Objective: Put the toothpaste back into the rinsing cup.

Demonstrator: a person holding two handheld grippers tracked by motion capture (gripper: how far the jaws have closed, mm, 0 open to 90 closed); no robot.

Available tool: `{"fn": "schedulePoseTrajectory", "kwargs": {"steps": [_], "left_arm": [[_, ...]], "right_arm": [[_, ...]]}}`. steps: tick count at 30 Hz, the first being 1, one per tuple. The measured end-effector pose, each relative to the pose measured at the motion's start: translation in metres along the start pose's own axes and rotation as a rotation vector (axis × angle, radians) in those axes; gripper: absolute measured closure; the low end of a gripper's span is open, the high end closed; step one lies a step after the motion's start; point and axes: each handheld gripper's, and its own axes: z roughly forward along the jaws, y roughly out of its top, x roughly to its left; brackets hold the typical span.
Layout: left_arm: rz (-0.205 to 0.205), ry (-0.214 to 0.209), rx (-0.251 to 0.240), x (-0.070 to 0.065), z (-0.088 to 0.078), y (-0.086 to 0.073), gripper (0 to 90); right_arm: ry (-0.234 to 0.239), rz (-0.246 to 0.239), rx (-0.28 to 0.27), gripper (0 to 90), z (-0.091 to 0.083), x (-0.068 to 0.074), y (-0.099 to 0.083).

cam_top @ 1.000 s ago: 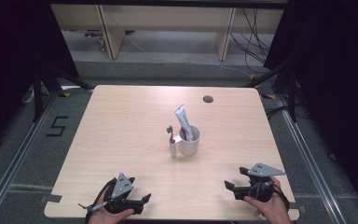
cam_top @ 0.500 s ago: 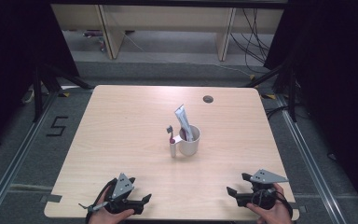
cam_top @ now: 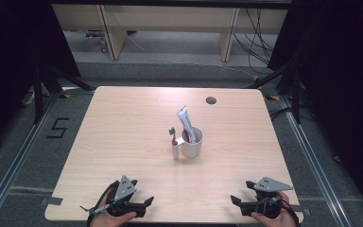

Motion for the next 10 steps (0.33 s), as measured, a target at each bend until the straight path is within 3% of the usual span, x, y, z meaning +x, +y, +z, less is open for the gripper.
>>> {"fn": "schedulePoseTrajectory", "kwargs": {"steps": [3, 4, 6, 7, 8, 10], "left_arm": [[-0.006, -0.006, -0.011, -0.0016, 0.0003, 0.0004, 18.1], [-0.022, -0.008, -0.025, -0.0033, 0.0012, 0.0006, 18.1], [-0.007, -0.013, -0.019, -0.0027, 0.001, 0.0008, 18.1], [0.011, -0.008, -0.004, -0.0014, 0.0002, 0.0008, 18.1], [-0.008, -0.016, -0.018, -0.0026, 0.0013, 0.0004, 18.1], [-0.001, -0.011, -0.01, -0.0015, 0.0011, 0.0001, 18.1]], "right_arm": [[-0.017, 0.001, -0.004, 17.8, -0.0015, -0.0003, -0.001], [-0.013, 0.025, 0.0, 17.8, -0.002, 0.0006, -0.0019], [-0.027, -0.001, -0.006, 17.8, -0.003, -0.0031, -0.0025], [-0.02, 0.033, 0.003, 17.8, -0.0037, -0.0022, -0.0031], [-0.02, 0.033, 0.003, 17.8, -0.0037, -0.0022, -0.0031], [-0.021, 0.033, 0.004, 17.8, -0.004, -0.0033, -0.0032]]}}
